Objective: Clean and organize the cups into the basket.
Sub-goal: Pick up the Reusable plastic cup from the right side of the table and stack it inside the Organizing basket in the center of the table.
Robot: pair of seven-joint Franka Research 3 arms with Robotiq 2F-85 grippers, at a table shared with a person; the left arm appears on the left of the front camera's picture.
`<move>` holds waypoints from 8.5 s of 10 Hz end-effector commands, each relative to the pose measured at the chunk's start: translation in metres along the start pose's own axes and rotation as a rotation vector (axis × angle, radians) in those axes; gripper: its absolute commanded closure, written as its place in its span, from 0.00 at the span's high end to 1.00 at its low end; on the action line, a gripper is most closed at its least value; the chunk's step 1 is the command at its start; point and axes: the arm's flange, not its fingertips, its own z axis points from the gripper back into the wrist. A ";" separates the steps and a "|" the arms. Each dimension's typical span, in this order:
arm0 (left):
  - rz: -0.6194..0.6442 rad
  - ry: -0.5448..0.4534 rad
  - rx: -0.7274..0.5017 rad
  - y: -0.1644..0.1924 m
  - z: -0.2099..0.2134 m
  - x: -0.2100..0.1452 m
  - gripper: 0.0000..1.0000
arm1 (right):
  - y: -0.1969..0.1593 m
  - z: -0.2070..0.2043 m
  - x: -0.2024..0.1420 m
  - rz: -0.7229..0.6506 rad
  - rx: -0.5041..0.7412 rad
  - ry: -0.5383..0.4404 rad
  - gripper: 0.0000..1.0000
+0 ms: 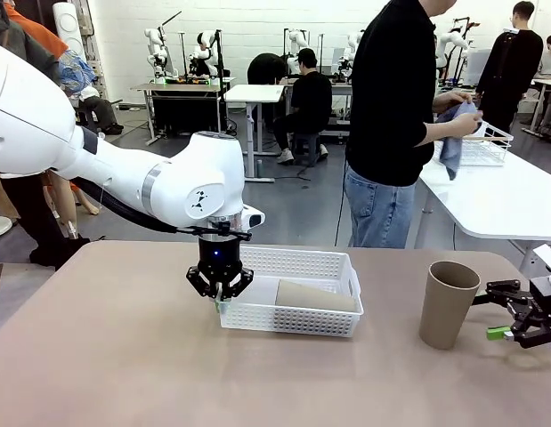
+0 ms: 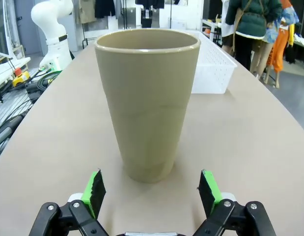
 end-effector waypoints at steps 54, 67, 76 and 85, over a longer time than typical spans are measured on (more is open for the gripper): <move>-0.008 0.000 0.001 0.002 0.000 0.000 0.00 | -0.051 -0.262 0.276 -0.104 -0.025 1.251 0.78; -0.008 0.000 0.001 0.002 0.000 0.000 0.00 | -0.080 -0.354 0.279 0.056 0.123 1.119 0.78; -0.008 0.000 0.001 0.002 0.000 0.000 0.00 | -0.091 -0.345 0.233 0.021 0.246 0.976 0.78; -0.008 0.000 0.001 0.002 0.000 0.000 0.00 | -0.104 -0.345 0.214 0.012 0.270 0.904 0.78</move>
